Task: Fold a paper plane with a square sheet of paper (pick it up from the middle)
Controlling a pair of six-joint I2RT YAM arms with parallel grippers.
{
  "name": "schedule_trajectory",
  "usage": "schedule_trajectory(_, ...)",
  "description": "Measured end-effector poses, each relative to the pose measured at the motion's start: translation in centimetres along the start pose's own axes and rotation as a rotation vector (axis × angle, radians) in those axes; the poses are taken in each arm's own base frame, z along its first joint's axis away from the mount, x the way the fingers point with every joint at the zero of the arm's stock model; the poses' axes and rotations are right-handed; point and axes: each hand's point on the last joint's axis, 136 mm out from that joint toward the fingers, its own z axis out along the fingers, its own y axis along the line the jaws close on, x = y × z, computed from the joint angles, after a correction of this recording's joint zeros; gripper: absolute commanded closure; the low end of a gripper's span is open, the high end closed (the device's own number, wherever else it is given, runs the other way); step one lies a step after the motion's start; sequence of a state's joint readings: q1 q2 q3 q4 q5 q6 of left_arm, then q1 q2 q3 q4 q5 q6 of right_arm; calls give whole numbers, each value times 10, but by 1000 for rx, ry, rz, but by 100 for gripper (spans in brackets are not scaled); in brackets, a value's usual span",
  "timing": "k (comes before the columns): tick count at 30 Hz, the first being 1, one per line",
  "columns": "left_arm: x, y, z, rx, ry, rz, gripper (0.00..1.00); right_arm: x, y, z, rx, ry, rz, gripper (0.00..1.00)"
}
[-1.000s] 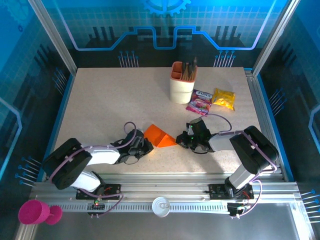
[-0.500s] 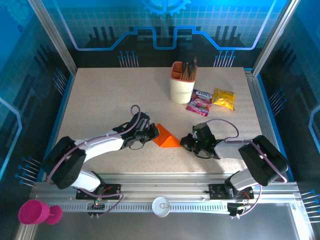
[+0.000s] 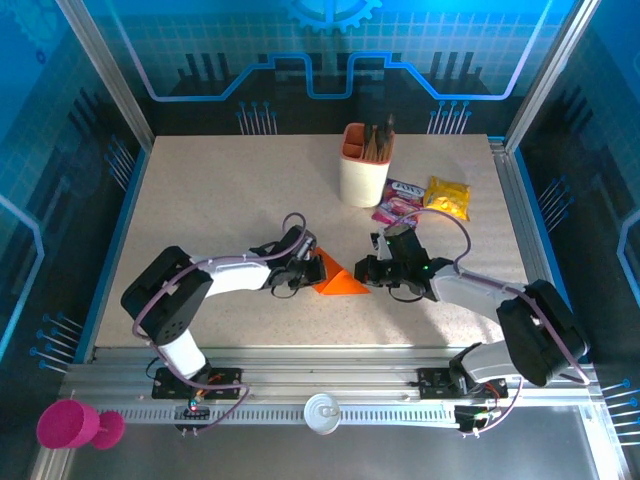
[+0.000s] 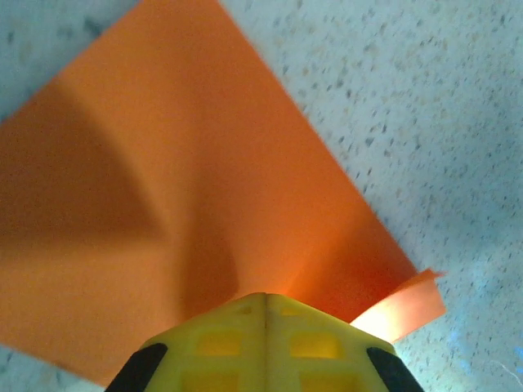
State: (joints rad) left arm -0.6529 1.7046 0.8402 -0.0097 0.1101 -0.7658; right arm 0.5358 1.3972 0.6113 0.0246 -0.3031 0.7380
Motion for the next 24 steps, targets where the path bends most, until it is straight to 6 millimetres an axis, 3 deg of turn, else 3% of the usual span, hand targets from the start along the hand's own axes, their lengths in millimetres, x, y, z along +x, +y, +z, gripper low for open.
schedule_trajectory(6,-19,-7,8,3,13,106,100,18,-10,13,3,90,-52,100)
schedule_trajectory(18,-25,-8,11,12,72,185,100,27,-29,41,34,174,-43,100)
schedule_trajectory(24,-34,-29,-20,88,-2,85,78,21,-28,46,20,147,4,100)
